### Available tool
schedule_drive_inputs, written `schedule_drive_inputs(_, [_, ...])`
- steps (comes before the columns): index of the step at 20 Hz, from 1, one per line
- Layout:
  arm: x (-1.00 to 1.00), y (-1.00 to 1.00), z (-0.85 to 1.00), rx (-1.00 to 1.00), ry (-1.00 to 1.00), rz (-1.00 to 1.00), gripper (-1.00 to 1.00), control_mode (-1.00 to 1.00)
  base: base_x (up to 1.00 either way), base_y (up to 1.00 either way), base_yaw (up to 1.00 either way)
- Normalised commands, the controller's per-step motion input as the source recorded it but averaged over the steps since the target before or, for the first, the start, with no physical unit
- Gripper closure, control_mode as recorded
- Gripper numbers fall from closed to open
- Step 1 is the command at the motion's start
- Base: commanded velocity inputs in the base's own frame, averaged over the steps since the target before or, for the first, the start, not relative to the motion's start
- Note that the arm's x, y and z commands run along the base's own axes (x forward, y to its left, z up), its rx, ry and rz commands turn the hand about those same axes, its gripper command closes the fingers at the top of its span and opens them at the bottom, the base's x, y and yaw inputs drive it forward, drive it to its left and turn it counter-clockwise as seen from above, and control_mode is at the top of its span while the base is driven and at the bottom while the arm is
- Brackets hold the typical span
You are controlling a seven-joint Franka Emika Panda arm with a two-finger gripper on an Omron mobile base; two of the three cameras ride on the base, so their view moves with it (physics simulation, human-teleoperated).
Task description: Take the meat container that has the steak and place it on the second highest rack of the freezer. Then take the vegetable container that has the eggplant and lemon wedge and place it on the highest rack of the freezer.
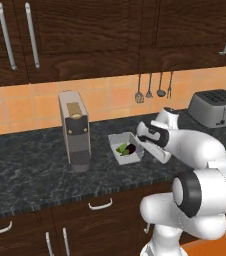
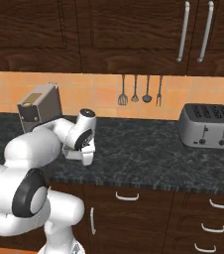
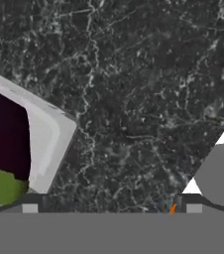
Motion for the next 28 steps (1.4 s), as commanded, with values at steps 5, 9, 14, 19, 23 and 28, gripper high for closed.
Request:
schedule_drive_inputs(5, [0.49, 0.00, -0.22, 0.00, 0.04, -0.03, -1.00, -1.00, 0.00, 0.00, 0.00])
schedule_drive_inputs(9, [0.35, 0.00, -0.23, 0.00, 0.02, -0.01, -1.00, -1.00, 0.00, 0.00, 0.00])
schedule_drive_inputs(14, [0.19, 0.02, -0.30, 0.00, 0.00, 0.00, -1.00, -1.00, 0.00, 0.00, 0.00])
schedule_drive_inputs(19, [0.07, 0.06, -0.34, 0.00, 0.00, -0.01, -1.00, -1.00, 0.00, 0.00, 0.00])
schedule_drive_inputs(23, [0.01, 0.07, -0.34, 0.00, 0.00, -0.01, -1.00, -1.00, 0.00, 0.00, 0.00])
schedule_drive_inputs(28, [0.19, 0.21, -0.30, 0.00, 0.00, -0.03, 1.00, -1.00, 0.00, 0.00, 0.00])
